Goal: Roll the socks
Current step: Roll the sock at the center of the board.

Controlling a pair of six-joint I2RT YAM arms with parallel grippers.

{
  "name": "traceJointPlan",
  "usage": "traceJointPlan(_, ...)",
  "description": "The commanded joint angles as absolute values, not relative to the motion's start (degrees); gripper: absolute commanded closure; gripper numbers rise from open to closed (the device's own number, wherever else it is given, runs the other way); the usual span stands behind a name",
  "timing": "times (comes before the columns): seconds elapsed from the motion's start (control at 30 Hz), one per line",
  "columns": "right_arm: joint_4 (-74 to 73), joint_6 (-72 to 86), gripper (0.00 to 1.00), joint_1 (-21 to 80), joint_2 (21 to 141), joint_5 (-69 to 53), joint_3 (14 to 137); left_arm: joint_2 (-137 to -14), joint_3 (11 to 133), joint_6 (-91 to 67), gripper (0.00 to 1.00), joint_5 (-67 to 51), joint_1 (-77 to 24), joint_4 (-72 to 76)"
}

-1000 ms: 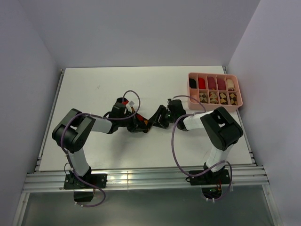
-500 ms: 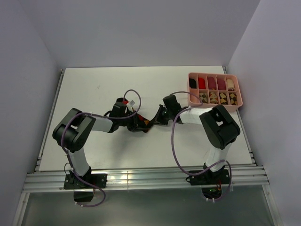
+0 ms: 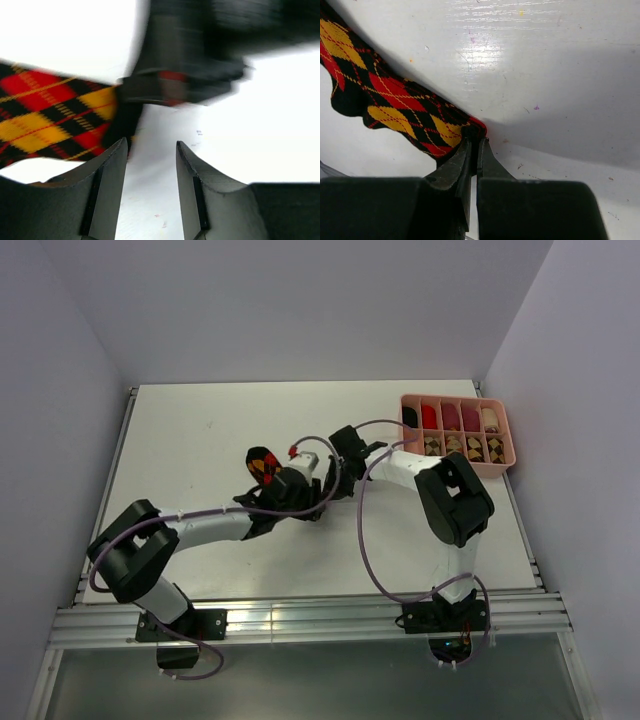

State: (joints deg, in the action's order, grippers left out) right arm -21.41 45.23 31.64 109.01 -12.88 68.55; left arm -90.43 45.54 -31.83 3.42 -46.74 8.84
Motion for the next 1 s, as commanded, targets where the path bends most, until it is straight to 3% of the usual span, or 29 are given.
traceJointPlan(0.0, -27.1, 43.2, 1.0, 31.8, 110.3, -10.1, 71.5, -89.6, 48.2, -22.2, 0.52, 21.3, -52.7, 7.2)
traceJointPlan(0.17, -27.3, 43.0, 1.0, 31.9, 111.3, -11.2, 72.6, -93.7, 49.5, -17.5, 0.53, 28.7, -57.2, 9.3)
traceJointPlan(0.5, -26.4, 43.0, 1.0, 31.9, 111.9, -12.5, 72.0, -100.8, 51.0, -12.7, 0.58, 31.5, -60.0, 11.6)
traceJointPlan(0.6, -25.8, 42.9, 1.0, 31.9, 112.0, -12.9, 71.7, -102.6, 51.7, -13.2, 0.66, 31.9, -60.5, 10.4)
traceJointPlan(0.77, -22.2, 43.0, 1.0, 31.8, 110.9, -15.8, 70.0, -103.6, 51.5, -16.0, 0.94, 32.3, -60.4, 8.4)
traceJointPlan(0.83, -18.4, 43.2, 1.0, 31.8, 109.2, -18.1, 68.6, -103.1, 51.0, -17.0, 0.99, 31.1, -60.4, 7.9)
traceJointPlan(0.97, -10.6, 44.3, 0.84, 31.6, 104.5, -21.1, 63.7, -99.1, 49.0, -23.0, 0.99, 23.7, -57.5, 7.5)
